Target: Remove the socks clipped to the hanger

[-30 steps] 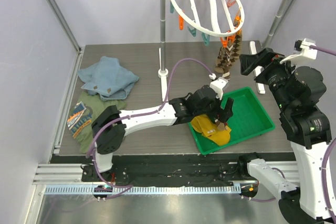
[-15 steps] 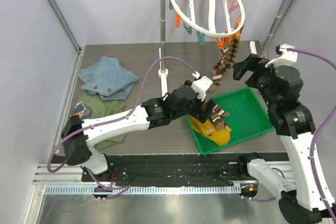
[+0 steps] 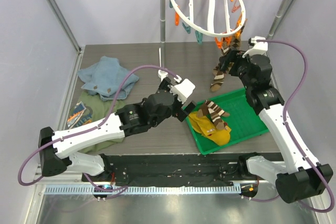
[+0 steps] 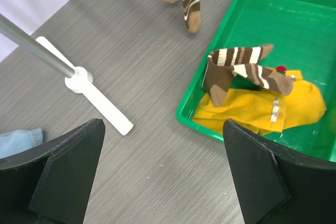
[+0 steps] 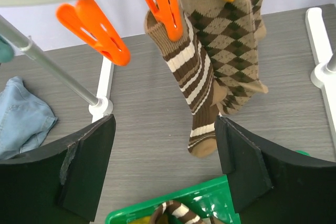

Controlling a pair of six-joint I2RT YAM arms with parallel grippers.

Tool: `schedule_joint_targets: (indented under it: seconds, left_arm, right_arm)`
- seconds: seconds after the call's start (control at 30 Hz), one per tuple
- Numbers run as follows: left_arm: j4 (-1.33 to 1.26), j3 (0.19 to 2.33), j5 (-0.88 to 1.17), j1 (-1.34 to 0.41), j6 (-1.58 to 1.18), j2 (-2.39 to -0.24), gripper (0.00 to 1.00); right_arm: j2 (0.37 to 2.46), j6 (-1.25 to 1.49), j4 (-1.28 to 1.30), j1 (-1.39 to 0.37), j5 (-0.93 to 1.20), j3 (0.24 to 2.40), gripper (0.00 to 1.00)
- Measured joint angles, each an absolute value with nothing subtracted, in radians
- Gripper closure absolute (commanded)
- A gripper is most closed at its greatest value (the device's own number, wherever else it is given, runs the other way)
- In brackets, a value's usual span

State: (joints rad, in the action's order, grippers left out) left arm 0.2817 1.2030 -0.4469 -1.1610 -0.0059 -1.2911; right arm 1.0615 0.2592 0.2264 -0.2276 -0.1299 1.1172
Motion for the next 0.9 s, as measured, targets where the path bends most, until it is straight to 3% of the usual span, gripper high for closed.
schedule_joint_targets:
  seconds: [0.3, 0.4, 0.5, 0.9]
  left_arm:
    - [0.282, 1.176, -0.500, -1.221, 0.041, -1.267, 0.00]
    - [0.281, 1.174, -0.515, -1.231, 0.050, -1.249, 0.00]
    - [0.281, 1.174, -0.516, -1.236, 0.054, -1.234, 0.00]
    - [0.281, 1.174, -0.540, -1.237, 0.061, -1.224, 0.00]
  right_arm:
    - [1.052, 0.337, 0.145, -0.228, -0.129, 0.955, 0.29]
    - [0.981, 0.398, 0.167, -0.228, -0.117, 0.822, 0.46]
    - [0.931, 0.448, 0.188, -0.227, -0.085, 0.714, 0.55]
    - [0.931, 0.657, 0.095, -0.255, 0.140, 0.369, 0.59]
